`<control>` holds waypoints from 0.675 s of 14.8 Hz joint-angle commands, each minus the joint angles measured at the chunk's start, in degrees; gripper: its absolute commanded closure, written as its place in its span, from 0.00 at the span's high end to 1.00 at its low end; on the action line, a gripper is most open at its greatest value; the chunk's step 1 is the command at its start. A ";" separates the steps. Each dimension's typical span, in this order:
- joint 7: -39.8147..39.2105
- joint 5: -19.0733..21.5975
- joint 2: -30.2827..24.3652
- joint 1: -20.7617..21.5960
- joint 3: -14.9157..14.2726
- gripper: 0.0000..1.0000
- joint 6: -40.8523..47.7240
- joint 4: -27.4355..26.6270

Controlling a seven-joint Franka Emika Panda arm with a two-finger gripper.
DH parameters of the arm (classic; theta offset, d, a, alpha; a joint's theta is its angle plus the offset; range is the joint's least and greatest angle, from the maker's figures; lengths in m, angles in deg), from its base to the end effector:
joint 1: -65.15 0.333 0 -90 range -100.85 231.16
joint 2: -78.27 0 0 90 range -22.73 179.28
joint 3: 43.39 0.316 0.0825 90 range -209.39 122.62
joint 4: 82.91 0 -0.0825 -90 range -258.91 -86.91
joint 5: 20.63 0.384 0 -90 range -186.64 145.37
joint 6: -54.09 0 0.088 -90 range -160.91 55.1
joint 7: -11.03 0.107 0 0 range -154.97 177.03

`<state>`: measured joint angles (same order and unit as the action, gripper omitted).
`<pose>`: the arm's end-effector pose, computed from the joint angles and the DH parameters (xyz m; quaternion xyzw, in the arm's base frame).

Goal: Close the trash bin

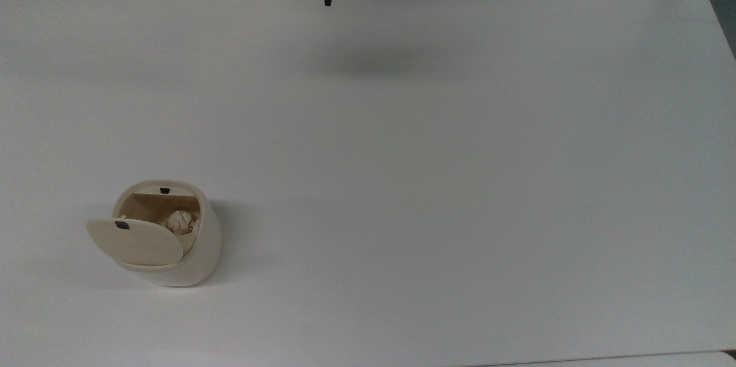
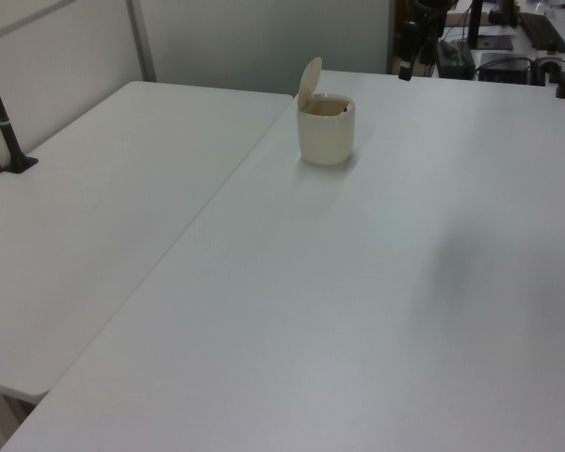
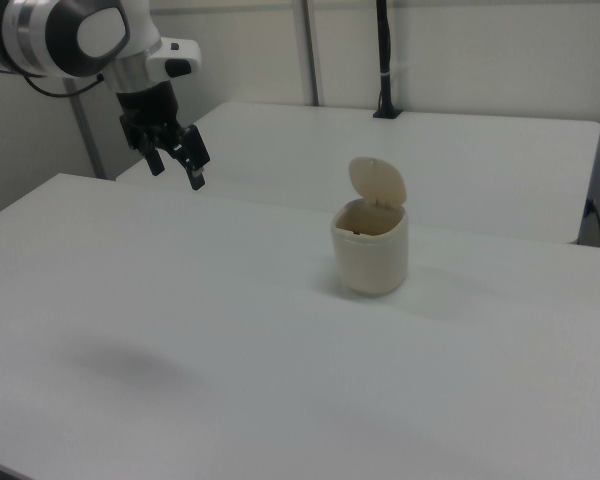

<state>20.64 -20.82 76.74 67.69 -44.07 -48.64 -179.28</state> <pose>0.5652 0.0180 0.6070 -0.9954 0.0672 -0.0686 0.0054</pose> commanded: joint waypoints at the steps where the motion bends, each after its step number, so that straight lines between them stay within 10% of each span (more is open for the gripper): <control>1: -0.47 -0.34 -0.58 1.42 -1.17 1.00 1.13 -0.39; 10: -0.12 -0.34 -0.75 1.33 -1.25 1.00 1.22 -0.48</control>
<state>20.64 -20.82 76.74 67.70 -44.07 -48.64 -179.29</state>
